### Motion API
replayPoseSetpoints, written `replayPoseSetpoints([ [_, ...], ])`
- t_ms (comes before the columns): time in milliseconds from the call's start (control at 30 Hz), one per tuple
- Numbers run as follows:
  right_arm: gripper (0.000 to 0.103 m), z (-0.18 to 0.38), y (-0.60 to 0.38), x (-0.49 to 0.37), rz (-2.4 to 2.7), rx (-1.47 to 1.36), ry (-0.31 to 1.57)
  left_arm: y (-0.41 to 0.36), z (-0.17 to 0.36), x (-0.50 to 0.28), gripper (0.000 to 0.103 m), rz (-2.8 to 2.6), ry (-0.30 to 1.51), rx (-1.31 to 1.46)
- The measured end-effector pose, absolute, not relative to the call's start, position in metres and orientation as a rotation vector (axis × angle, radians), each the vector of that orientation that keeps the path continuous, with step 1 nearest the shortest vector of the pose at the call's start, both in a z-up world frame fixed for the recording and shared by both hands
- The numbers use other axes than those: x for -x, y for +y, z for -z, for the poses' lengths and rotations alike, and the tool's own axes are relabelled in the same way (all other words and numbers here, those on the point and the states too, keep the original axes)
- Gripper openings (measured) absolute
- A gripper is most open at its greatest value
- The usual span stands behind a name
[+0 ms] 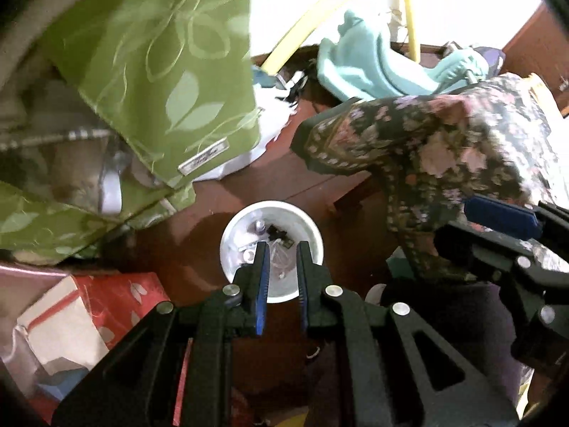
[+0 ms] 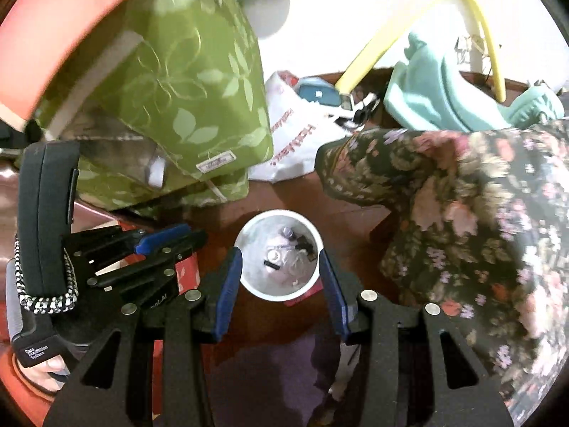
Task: Collect trash
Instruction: 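Raise both tools back to the remaining items on the bed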
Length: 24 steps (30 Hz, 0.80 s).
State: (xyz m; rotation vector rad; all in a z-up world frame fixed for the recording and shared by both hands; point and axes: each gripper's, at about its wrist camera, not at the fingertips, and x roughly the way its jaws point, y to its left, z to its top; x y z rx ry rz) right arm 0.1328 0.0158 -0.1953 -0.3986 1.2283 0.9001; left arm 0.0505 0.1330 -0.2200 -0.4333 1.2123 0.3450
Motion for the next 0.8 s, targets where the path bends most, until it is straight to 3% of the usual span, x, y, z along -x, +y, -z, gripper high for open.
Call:
replayPoseSetpoints([
  [300, 0.042, 0.153, -0.037, -0.145, -0.862, 0.300, 1.121, 0.086, 0.167, -0.068, 0.021, -0.293, 1.118, 0.355],
  [367, 0.042, 0.145, -0.053, -0.151, -0.840, 0.283, 1.096, 0.074, 0.157, -0.075, 0.028, -0.277, 1.097, 0.341],
  [467, 0.054, 0.133, -0.079, -0.159, -0.786, 0.260, 1.051, 0.051, 0.142, -0.087, 0.046, -0.256, 1.061, 0.310],
  [533, 0.058, 0.125, -0.101, -0.168, -0.749, 0.231, 1.023, 0.032, 0.135, -0.099, 0.047, -0.234, 1.051, 0.288],
  [800, 0.058, 0.104, -0.193, -0.205, -0.600, 0.175, 0.961, -0.036, 0.117, -0.152, 0.048, -0.115, 1.040, 0.220],
])
